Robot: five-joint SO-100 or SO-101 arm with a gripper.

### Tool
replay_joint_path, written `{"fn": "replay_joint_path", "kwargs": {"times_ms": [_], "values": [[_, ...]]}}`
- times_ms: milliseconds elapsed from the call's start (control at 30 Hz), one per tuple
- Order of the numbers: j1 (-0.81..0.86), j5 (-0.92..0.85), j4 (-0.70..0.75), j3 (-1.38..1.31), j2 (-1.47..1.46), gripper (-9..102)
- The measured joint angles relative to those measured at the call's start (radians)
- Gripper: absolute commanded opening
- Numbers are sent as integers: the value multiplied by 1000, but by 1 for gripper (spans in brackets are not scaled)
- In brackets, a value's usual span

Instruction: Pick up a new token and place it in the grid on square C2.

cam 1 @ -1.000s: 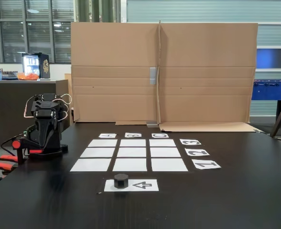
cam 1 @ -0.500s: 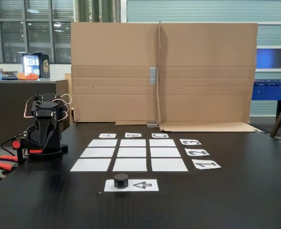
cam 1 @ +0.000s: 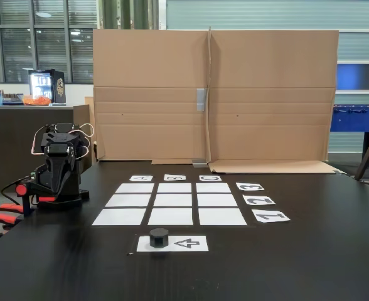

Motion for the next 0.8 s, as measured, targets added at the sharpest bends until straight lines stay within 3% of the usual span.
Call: {"fn": "replay_joint_path", "kwargs": {"times_ms": [333,500,800], "values": [[0,-44,3,-2,0,7],[-31,-54,78,-115,-66,11],[-110,-57,164,-388,-377,33]]}}
